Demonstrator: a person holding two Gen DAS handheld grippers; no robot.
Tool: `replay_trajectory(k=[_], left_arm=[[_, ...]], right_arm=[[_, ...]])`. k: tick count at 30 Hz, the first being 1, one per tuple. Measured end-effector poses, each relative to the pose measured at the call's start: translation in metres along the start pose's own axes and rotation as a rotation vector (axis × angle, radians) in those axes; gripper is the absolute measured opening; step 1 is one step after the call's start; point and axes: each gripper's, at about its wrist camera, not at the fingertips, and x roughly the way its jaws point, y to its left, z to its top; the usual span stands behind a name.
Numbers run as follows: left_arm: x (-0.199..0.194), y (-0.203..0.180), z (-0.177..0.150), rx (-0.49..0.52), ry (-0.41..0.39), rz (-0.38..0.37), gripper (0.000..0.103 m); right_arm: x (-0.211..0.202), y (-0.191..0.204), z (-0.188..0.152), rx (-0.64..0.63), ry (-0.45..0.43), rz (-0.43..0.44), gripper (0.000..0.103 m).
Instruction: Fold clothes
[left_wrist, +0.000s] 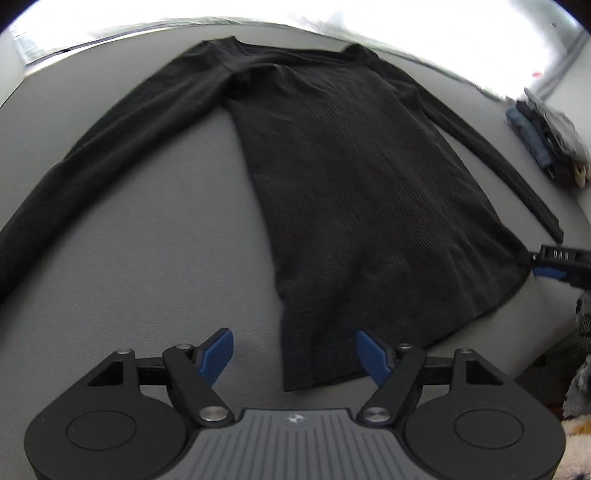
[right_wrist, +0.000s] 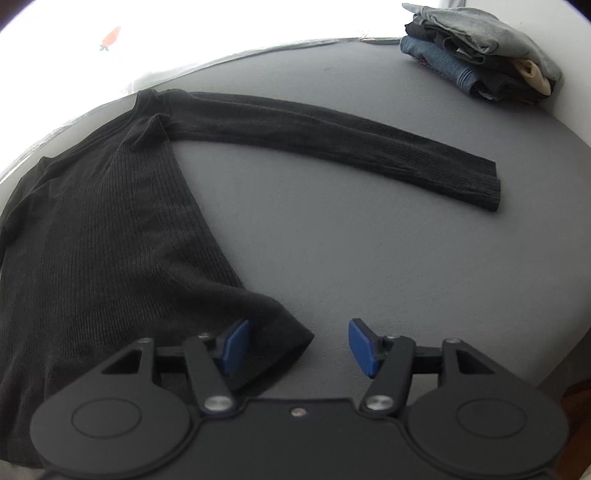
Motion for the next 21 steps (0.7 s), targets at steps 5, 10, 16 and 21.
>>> replay_trajectory(k=[5,10,16,21], left_arm=[[0.006,-0.031,-0.003,0.051,0.011,0.079,0.008],[0.004,-0.012,-0.004,-0.05,0.079,0.07,0.007],[-0.018,0.006,0.009,-0.146,0.021,0.119,0.035],[-0.022,0.022,0.06,-0.19,-0.118,0.224,0.072]], right_arm=[[-0.004,0.004,0.004,-0.123,0.053,0.029,0.003],[-0.006,-0.011,0.012,-0.17,0.163,0.092,0.003],[-0.018,-0.012,0.05,-0.187,0.06,0.129,0.049],[-0.012,0.012,0.107,-0.271,-0.093,0.097,0.074]])
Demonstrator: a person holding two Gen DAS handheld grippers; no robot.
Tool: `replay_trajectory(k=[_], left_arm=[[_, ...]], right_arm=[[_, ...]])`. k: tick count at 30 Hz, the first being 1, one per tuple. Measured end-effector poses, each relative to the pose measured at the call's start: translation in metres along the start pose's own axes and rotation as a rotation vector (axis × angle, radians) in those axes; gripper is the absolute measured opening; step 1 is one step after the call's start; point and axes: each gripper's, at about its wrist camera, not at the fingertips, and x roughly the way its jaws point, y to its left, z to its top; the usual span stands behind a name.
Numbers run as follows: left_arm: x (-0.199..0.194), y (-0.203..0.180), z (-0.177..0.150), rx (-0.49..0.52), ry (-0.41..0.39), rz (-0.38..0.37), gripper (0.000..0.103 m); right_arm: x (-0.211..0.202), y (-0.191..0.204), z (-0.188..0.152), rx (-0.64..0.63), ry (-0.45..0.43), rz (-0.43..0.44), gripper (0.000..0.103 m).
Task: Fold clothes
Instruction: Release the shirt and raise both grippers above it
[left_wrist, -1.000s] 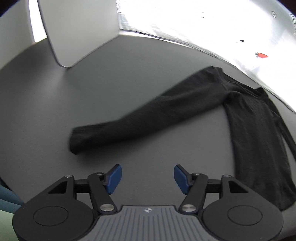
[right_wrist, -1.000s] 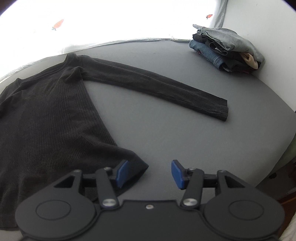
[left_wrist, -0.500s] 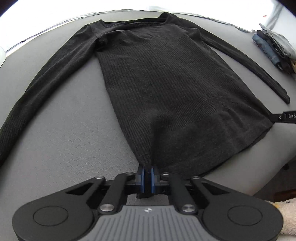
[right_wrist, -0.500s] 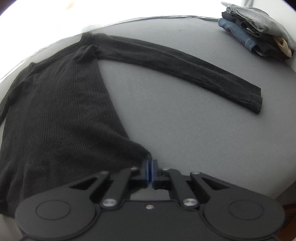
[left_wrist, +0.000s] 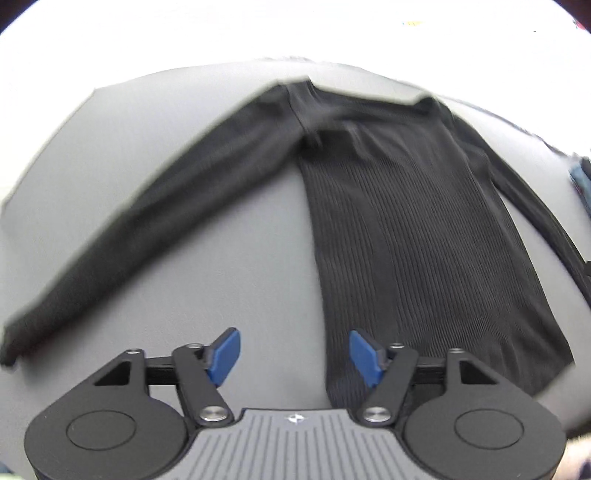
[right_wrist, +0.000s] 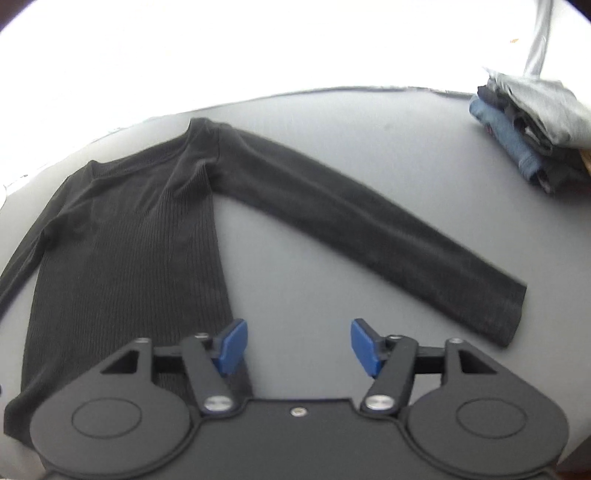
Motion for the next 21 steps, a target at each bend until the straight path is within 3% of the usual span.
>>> replay_trajectory(k=[5,10,14,17,21], left_arm=[[0.041,-0.008,0.09,-0.002,-0.111,0.149,0.087],[0.108,-0.017,0.194,0.007,-0.137,0.178,0.088],[0.17,-0.031,0.262,0.104,-0.138,0.23,0.089],[0.207,-0.04,0.287,0.218,-0.127,0.305,0.089],[0.228,-0.042,0.289,0.302,-0.121,0.358,0.091]], right_arm=[[0.046,0.032,0.07,-0.132,-0.097,-0.049,0.084],[0.113,0.077,0.148,-0.211,-0.146,-0.061,0.091],[0.178,0.114,0.205,-0.272,-0.168,-0.095,0.092],[0.224,0.139,0.236,-0.325,-0.167,-0.113,0.092],[0.26,0.161,0.25,-0.398,-0.132,-0.084,0.092]])
